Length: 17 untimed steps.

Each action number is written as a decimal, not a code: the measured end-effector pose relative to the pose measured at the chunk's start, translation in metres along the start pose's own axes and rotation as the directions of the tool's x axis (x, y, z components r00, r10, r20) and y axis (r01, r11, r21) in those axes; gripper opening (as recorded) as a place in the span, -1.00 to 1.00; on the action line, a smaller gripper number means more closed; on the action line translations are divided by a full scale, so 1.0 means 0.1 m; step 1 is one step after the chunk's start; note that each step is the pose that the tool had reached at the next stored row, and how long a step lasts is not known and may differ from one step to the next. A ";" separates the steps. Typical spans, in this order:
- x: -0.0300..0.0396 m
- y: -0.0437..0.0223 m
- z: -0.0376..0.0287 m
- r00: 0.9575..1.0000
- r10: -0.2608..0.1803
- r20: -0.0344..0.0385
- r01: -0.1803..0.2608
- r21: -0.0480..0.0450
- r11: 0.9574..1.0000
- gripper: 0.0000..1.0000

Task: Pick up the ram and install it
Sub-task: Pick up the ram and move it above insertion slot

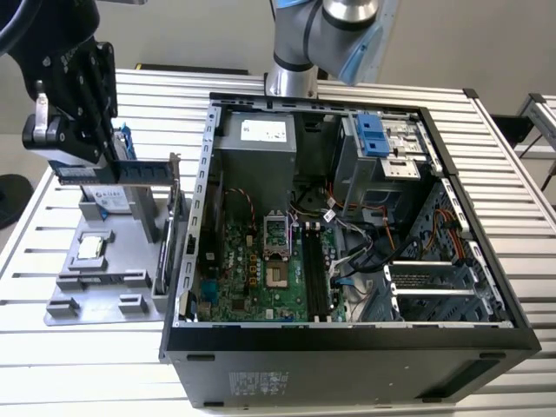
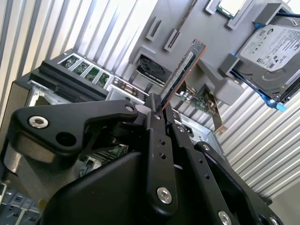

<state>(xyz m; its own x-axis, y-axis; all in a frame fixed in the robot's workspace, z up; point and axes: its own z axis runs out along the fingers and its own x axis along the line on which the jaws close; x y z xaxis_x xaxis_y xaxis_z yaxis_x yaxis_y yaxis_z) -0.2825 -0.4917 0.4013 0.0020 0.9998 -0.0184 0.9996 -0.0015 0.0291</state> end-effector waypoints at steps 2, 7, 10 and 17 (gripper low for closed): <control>0.004 0.029 0.001 1.000 0.000 0.000 0.000 0.000 1.000 -1.00; 0.016 0.101 0.005 1.000 0.000 0.000 0.000 0.000 1.000 -1.00; 0.023 0.144 0.007 1.000 0.000 0.000 0.000 0.000 1.000 -1.00; 0.036 0.243 0.012 1.000 0.000 0.000 0.000 0.000 1.000 -1.00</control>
<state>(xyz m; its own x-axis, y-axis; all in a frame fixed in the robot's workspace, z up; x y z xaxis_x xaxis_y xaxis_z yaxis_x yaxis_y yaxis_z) -0.2582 -0.4881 0.4007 0.0019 0.9998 -0.0184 0.9996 -0.0014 0.0291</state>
